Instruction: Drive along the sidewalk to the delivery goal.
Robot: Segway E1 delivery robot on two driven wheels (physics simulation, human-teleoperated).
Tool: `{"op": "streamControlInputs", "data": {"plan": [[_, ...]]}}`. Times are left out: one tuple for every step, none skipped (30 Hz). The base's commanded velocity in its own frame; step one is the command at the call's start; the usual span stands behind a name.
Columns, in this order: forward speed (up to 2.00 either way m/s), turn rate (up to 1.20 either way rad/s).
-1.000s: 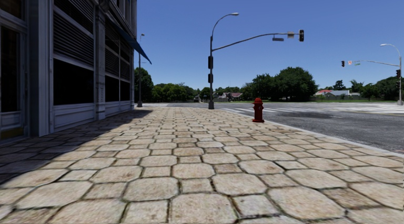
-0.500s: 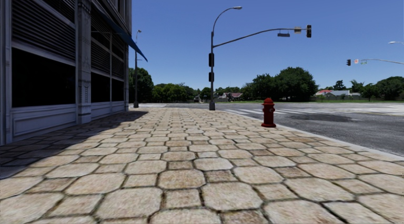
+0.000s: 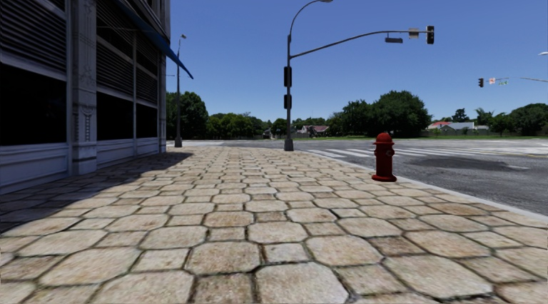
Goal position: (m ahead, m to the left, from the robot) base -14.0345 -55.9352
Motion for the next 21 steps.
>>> {"op": "streamControlInputs", "data": {"plan": [[2.0,0.0],[2.0,0.0],[2.0,0.0],[2.0,0.0],[2.0,0.0],[2.0,0.0],[2.0,0.0],[2.0,0.0],[2.0,0.0],[2.0,0.0],[2.0,0.0],[2.0,0.0],[2.0,0.0],[2.0,0.0],[2.0,0.0],[2.0,0.0],[2.0,0.0],[2.0,0.0],[2.0,0.0],[2.0,0.0],[2.0,0.0]]}}
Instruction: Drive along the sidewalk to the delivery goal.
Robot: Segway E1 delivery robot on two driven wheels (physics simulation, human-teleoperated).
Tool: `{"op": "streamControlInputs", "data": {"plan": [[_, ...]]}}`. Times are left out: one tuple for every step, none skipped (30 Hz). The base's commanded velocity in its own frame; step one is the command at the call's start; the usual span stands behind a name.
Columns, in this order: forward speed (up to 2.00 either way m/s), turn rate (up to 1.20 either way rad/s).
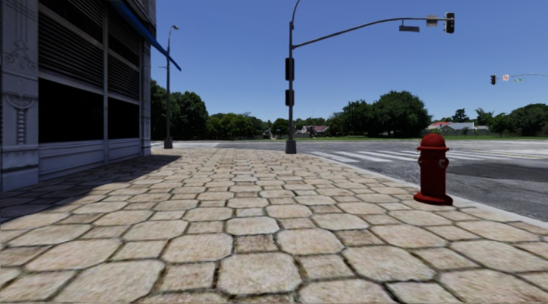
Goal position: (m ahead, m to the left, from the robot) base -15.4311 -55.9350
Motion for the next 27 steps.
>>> {"op": "streamControlInputs", "data": {"plan": [[2.0,0.0],[2.0,0.0],[2.0,0.0],[2.0,0.0],[2.0,0.0],[2.0,0.0],[2.0,0.0],[2.0,0.0],[2.0,0.0],[2.0,0.0],[2.0,0.0],[2.0,0.0],[2.0,0.0],[2.0,0.0],[2.0,0.0],[2.0,0.0],[2.0,0.0],[2.0,0.0],[2.0,0.0],[2.0,0.0],[2.0,0.0],[2.0,0.0],[2.0,0.0],[2.0,0.0],[2.0,0.0],[2.0,0.0],[2.0,0.0]]}}
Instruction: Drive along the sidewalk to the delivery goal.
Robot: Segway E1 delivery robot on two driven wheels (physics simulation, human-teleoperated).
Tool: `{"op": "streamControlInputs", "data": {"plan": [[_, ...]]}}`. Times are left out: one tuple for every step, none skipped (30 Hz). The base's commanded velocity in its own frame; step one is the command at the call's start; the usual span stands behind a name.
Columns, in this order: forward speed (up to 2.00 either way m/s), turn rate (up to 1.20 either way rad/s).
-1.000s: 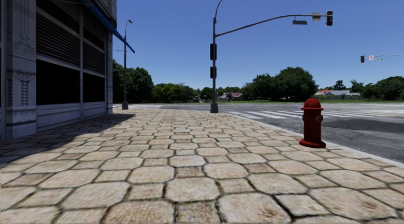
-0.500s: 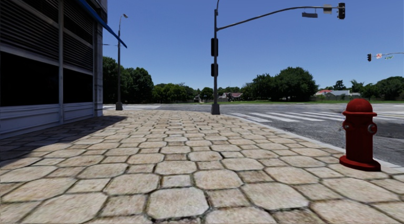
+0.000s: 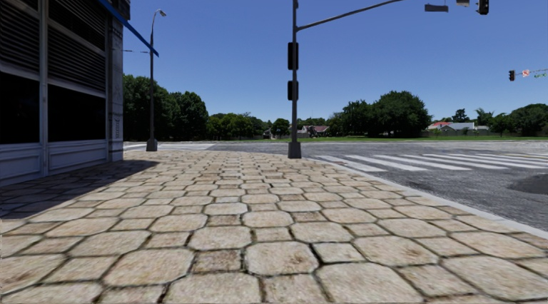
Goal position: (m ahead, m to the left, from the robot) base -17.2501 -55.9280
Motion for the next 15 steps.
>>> {"op": "streamControlInputs", "data": {"plan": [[2.0,0.0],[2.0,0.0],[2.0,0.0],[2.0,0.0],[2.0,0.0],[2.0,0.0],[2.0,0.0],[2.0,0.0],[2.0,0.0],[2.0,0.0],[2.0,0.0],[2.0,0.0],[2.0,0.0],[2.0,0.0],[2.0,0.0]]}}
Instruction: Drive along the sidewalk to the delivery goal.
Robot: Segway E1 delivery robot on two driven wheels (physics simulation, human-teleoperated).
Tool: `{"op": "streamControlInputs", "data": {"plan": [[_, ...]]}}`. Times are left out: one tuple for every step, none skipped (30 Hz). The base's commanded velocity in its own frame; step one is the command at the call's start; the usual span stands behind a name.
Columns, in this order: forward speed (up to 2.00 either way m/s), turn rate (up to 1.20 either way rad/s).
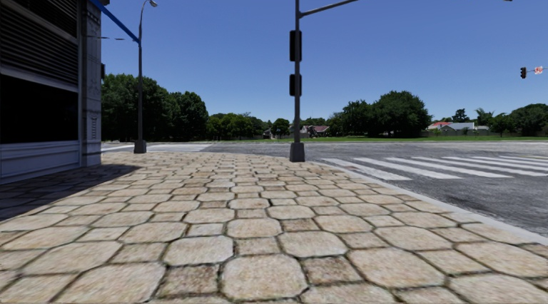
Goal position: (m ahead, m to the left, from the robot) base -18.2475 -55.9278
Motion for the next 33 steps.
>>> {"op": "streamControlInputs", "data": {"plan": [[2.0,0.0],[2.0,0.0],[2.0,0.0],[2.0,0.0],[2.0,0.0],[2.0,0.0],[2.0,0.0],[2.0,0.0],[2.0,0.0],[2.0,0.0],[2.0,0.0],[2.0,0.0],[2.0,0.0],[2.0,0.0],[2.0,0.0],[2.0,0.0],[2.0,0.0],[2.0,0.0],[2.0,0.0],[2.0,0.0],[2.0,0.0],[2.0,0.0],[2.0,0.0],[2.0,0.0],[2.0,0.0],[2.0,-0.28],[2.0,-0.31],[2.0,-0.31],[2.0,-0.31],[2.0,-0.31],[2.0,-0.32],[2.0,-0.38],[2.0,-0.4]]}}
